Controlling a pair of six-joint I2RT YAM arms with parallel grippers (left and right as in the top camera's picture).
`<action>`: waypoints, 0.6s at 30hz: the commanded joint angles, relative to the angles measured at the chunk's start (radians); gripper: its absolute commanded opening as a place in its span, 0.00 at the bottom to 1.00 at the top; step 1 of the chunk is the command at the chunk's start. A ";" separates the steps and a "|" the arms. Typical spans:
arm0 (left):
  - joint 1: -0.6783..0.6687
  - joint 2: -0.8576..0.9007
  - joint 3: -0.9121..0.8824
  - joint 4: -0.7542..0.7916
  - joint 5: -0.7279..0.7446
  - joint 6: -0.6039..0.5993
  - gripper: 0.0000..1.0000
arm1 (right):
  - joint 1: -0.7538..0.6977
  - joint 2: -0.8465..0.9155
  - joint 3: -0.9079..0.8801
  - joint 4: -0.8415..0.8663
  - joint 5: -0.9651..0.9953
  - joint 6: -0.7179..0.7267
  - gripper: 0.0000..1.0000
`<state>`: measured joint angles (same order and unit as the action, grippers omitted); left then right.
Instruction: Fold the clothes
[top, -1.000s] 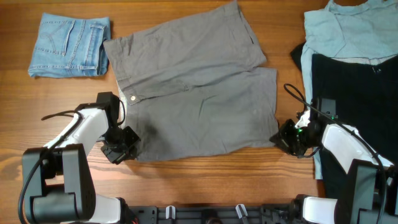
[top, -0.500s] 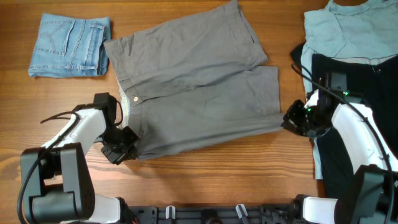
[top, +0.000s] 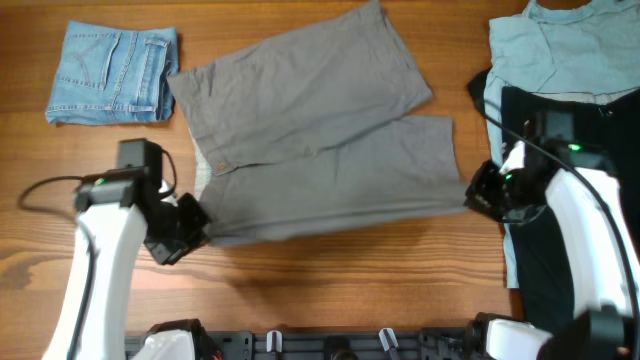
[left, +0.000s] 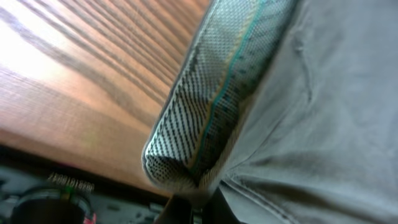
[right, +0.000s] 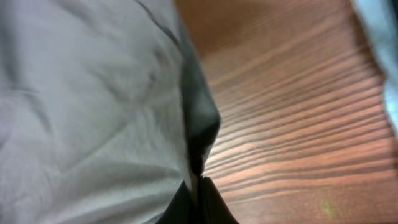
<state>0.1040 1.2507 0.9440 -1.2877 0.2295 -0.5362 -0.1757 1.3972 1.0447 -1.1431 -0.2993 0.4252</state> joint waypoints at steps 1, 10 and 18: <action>0.012 -0.156 0.119 -0.093 -0.162 -0.004 0.04 | -0.017 -0.123 0.187 -0.051 0.128 -0.023 0.04; 0.012 -0.303 0.249 -0.217 -0.220 -0.050 0.04 | -0.017 -0.157 0.514 -0.197 0.192 -0.003 0.04; 0.012 -0.293 0.253 -0.124 -0.261 -0.082 0.04 | -0.016 -0.122 0.534 -0.002 0.168 0.054 0.04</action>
<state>0.1116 0.9459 1.1843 -1.4628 0.0559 -0.5896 -0.1871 1.2438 1.5501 -1.2209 -0.1883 0.4419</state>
